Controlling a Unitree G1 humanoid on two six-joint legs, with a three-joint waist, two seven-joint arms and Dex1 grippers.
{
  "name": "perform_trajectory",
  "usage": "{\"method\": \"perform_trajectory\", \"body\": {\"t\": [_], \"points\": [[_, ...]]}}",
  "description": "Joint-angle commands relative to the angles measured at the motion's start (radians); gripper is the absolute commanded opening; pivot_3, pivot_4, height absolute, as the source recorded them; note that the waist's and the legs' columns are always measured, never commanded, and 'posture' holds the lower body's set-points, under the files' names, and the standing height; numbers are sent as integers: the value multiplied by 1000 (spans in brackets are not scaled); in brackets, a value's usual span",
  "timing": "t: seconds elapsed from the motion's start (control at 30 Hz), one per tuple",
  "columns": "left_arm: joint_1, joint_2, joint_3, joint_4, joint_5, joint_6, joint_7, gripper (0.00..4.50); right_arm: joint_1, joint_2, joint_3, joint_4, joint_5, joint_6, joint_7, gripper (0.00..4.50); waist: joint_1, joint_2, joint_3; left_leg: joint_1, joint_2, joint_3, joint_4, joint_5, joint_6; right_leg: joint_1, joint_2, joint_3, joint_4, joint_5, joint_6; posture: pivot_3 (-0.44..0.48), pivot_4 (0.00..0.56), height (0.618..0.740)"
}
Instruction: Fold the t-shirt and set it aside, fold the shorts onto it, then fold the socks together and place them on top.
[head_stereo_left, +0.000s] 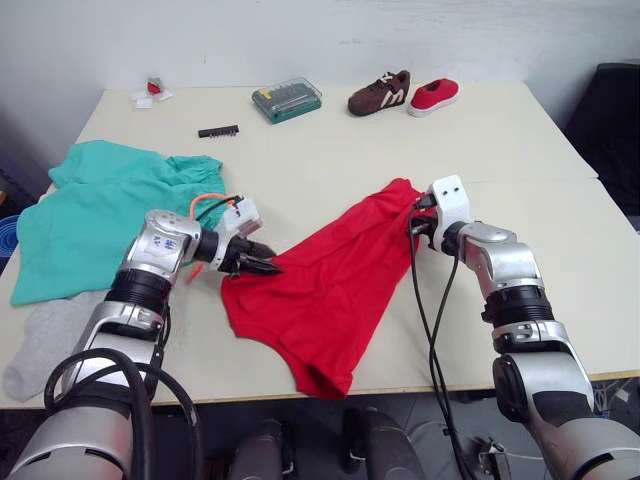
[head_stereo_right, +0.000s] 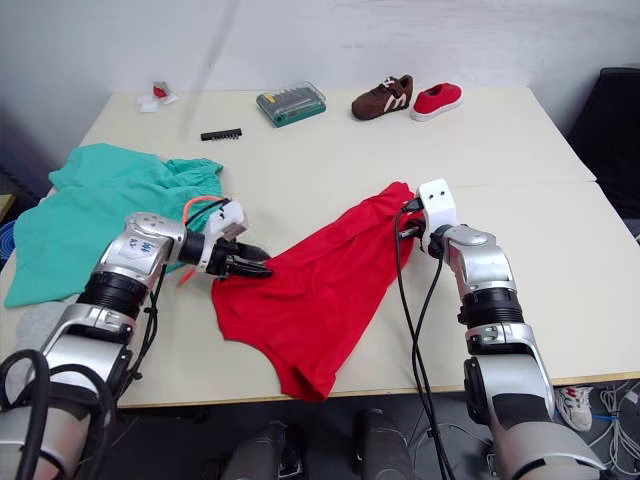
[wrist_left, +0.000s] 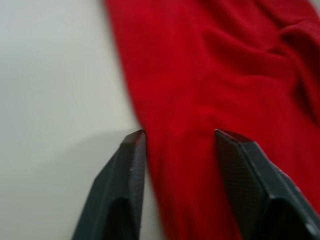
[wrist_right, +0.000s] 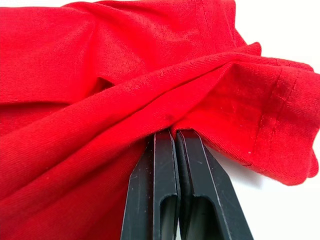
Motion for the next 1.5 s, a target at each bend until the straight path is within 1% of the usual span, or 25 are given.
{"method": "perform_trajectory", "body": {"t": [0.03, 0.13, 0.17, 0.23, 0.37, 0.5, 0.6, 0.77, 0.83, 0.9, 0.93, 1.03, 1.1, 1.23, 1.3, 1.33, 1.37, 1.4, 1.43, 1.5], "points": [[20, 10, 2, -60, -20, 73, -19, 1128, 9, 6, 14, 20, 1, 16, 5, 0, 0, 0, 0, 0, 0, 0, 0, 0, 0, 0, 0, 0, 0, 0, 0, 0, 150, 740], [32, 16, 6, -81, -22, 103, -12, 217, 0, 10, 16, 35, -1, 8, 5, 0, 0, 0, 0, 0, 0, 0, 0, 0, 0, 0, 0, 0, 0, 0, 0, 0, 150, 740], [38, 17, 8, -99, -31, 127, -16, 19, -3, 11, 17, 42, -2, 4, 5, 0, 0, 0, 0, 0, 0, 0, 0, 0, 0, 0, 0, 0, 0, 0, 0, 0, 150, 740], [57, 19, 13, -152, -53, 179, -20, 19, -17, 14, 22, 67, -5, -9, 8, 0, -1, 0, 0, 0, 0, 0, 0, 0, 0, 0, 0, 0, 0, 0, 0, 0, 150, 740], [149, 20, 30, -362, -127, 357, 5, 19, -77, 36, 33, 148, -7, -58, 25, 0, -9, 0, 0, 0, 1, 0, 0, 0, 0, 0, 0, 1, 0, 0, 0, 0, 150, 740], [263, 0, 51, -595, -213, 547, 85, 19, -156, 62, 54, 286, -28, -128, 45, 0, -16, 0, 0, 1, 0, 0, 0, 1, -1, 0, 0, 2, 0, 0, 0, 0, 150, 740], [323, -35, 75, -715, -257, 635, 173, 19, -208, 79, 64, 389, -46, -183, 51, 0, -22, 0, 0, 1, 1, 0, 0, 1, -1, 0, 0, 2, 0, 0, 0, 0, 150, 740], [368, -112, 147, -784, -292, 693, 334, 19, -257, 92, 76, 509, -76, -268, 72, 0, -26, 0, 0, 2, 0, 0, 0, 1, -1, 0, 0, 3, -1, 0, 0, 0, 150, 740], [368, -126, 160, -777, -284, 676, 388, 19, -262, 76, 87, 515, -98, -301, 54, 0, -27, 0, 0, 2, 1, 0, 0, 1, -2, 0, 0, 3, -1, 0, 0, 0, 150, 740], [364, -118, 168, -771, -290, 665, 409, 19, -259, 54, 93, 498, -107, -312, 63, 0, -26, 0, 0, 3, 1, 0, 0, 1, -2, 0, 0, 3, -1, 0, 0, 0, 150, 740], [360, -103, 174, -766, -293, 658, 411, 255, -244, 35, 98, 457, -107, -308, 87, 0, -24, 0, 0, 3, 0, 0, 0, 1, -2, 0, 0, 3, -1, 0, 0, 0, 150, 740], [345, -43, 186, -744, -320, 654, 376, 1050, -166, -24, 105, 257, -91, -231, 162, 668, -15, 0, 0, 2, 0, 0, -1, 1, -2, 0, 0, 3, -1, 0, 0, 0, 150, 740], [340, -8, 184, -736, -342, 649, 348, 1685, -109, -52, 103, 115, -77, -159, 188, 1333, -5, 1, 1, 1, 0, -1, -2, 1, -3, -1, 0, 3, -1, 0, 0, 0, 150, 740], [315, 97, 150, -689, -367, 616, 246, 2922, 59, -126, 78, -285, -27, 70, 229, 2689, 4, 2, 1, 0, 0, -1, -2, 1, -3, -1, 0, 2, -5, 0, 0, 0, 150, 740], [290, 135, 126, -649, -364, 586, 202, 3562, 125, -156, 60, -439, 0, 179, 233, 3398, 11, 2, 1, -1, 0, -2, -3, 0, -3, -1, 0, 2, -7, 0, 0, 0, 150, 740], [237, 141, 111, -576, -348, 556, 178, 3892, 178, -170, 23, -562, 44, 285, 236, 3761, 15, 2, 1, -1, 0, -2, -3, 0, -3, -1, 0, 2, -7, 0, 0, 0, 150, 740], [198, 145, 99, -520, -338, 534, 161, 4236, 214, -180, -5, -649, 76, 365, 236, 4158, 22, 3, 2, -1, 0, -2, -3, 0, -4, -2, 0, 2, -7, 0, 0, 0, 150, 740], [170, 147, 89, -480, -331, 516, 148, 4485, 237, -186, -24, -710, 100, 421, 233, 4444, 26, 3, 2, -1, 0, -3, -3, 0, -4, -2, -1, 1, -7, 0, -1, 0, 150, 740], [88, 115, 71, -367, -309, 488, 146, 4499, 281, -191, -66, -809, 140, 526, 232, 4485, 32, 3, 2, -1, 0, -4, -3, -1, -5, -2, -1, 0, -7, 0, -1, 0, 150, 740], [-80, 13, 39, -115, -260, 415, 158, 4499, 372, -184, -166, -988, 233, 745, 244, 4485, 53, 3, 2, -2, -1, -5, -3, -2, -6, -1, -2, -1, -7, 0, -1, 0, 150, 740]]}}
